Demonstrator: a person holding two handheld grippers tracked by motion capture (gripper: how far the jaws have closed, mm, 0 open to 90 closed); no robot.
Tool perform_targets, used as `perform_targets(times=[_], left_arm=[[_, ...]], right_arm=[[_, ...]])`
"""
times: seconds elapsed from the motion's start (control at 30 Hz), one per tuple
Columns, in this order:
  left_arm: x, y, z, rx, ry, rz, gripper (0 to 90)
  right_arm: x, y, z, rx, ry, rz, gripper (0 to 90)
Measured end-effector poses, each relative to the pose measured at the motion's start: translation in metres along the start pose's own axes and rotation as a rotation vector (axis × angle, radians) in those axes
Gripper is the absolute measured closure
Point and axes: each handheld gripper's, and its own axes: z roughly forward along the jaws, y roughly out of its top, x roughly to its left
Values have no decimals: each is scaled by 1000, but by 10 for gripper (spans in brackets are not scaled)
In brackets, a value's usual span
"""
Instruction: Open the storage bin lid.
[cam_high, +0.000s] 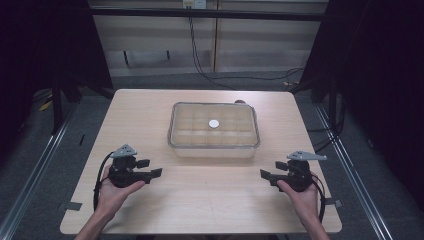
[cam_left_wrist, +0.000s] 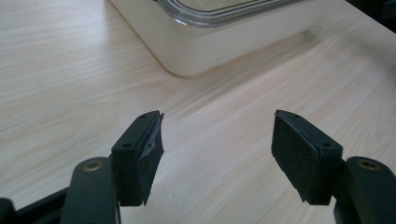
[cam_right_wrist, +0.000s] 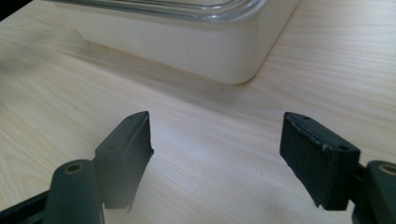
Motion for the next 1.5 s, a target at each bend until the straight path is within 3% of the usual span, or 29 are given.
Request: perform_targets(times=[0.17, 0.2, 0.37, 0.4, 0.47, 0.57, 0.67, 0.77, 0.83, 0.93, 1.07, 1.13, 1.3, 1.37, 1.5], left_arm=[[-1, 8, 5, -12, -15, 4, 339], [0, 13, 10, -13, -36, -10, 339], [1, 22, 13, -21, -38, -9, 322], [2, 25, 14, -10, -10, 8, 303], [2, 29, 15, -15, -8, 6, 298], [3, 35, 17, -4, -20, 37, 287], [2, 41, 18, -11, -33, 41, 275], [3, 47, 20, -24, -28, 32, 272], [4, 49, 21, -24, -28, 26, 268], [10, 57, 26, -21, -28, 9, 255], [17, 64, 34, 24, -30, 8, 237], [20, 67, 35, 20, -15, 8, 233], [25, 77, 40, 22, -29, -13, 223], [29, 81, 43, 20, -27, -20, 210], [40, 89, 49, 22, -17, -50, 213]], right_arm=[[3, 9, 5, -6, 21, -5, 252], [4, 15, 7, -7, 30, -7, 247], [3, 25, 9, -22, 42, -10, 237], [2, 29, 12, -11, 42, -10, 236], [-1, 33, 15, 0, 52, -19, 231], [-5, 39, 18, -6, 69, -17, 229], [-6, 44, 23, 19, 67, -25, 219], [-7, 51, 26, 38, 83, -21, 202], [-10, 56, 26, 21, 103, -11, 177], [-13, 63, 28, 5, 86, -8, 166], [-20, 74, 33, 57, 103, 11, 143], [-22, 80, 35, 79, 130, 17, 144], [-28, 91, 39, 72, 125, 19, 199], [-33, 96, 41, 55, 118, 23, 201], [-39, 105, 47, 73, 133, 32, 184]])
